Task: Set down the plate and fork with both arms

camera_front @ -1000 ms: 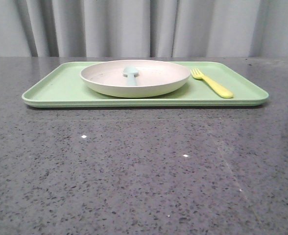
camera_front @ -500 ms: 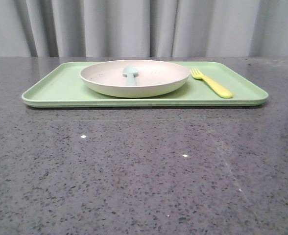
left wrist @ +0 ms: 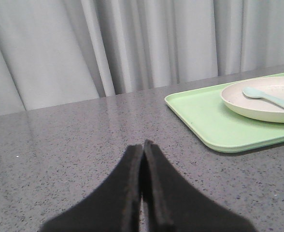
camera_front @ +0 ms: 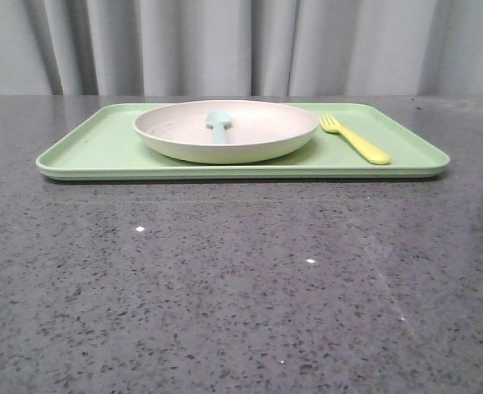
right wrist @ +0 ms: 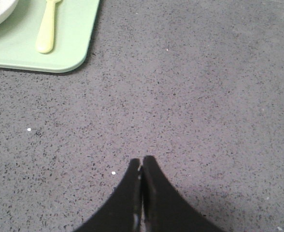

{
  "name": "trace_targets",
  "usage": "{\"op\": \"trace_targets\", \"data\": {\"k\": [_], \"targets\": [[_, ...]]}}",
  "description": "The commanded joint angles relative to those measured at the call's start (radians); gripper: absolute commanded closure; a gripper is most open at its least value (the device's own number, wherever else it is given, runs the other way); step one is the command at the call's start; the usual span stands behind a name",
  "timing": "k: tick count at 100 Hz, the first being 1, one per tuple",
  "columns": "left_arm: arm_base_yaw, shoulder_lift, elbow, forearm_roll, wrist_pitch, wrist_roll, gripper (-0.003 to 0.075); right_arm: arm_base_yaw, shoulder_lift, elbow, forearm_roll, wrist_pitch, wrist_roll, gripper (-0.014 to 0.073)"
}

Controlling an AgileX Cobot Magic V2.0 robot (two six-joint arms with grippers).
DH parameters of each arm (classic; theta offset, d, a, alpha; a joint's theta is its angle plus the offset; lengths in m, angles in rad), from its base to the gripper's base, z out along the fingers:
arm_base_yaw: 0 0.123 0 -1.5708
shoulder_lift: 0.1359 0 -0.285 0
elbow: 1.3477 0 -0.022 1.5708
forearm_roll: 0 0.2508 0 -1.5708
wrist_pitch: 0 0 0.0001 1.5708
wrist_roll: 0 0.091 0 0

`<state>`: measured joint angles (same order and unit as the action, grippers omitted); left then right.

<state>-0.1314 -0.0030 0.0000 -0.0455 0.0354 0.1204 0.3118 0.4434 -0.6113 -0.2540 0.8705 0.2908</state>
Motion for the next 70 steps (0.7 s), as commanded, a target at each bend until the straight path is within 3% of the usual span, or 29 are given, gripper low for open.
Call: {"op": "trace_targets", "data": {"k": [1,42,70], "targets": [[-0.007,-0.031,0.012,-0.003,-0.086,-0.009,0.0741,-0.006,0.007,-0.023,-0.031,-0.063,-0.001,0.0713],[-0.007,-0.031,0.012,-0.003,-0.086,-0.009,0.0741,-0.006,-0.017,-0.016,-0.038,-0.078,-0.013,0.0713],[-0.007,-0.031,0.012,-0.003,-0.086,-0.009,0.0741,-0.006,-0.216,0.197,-0.028,-0.340,-0.092,0.0713]]}}
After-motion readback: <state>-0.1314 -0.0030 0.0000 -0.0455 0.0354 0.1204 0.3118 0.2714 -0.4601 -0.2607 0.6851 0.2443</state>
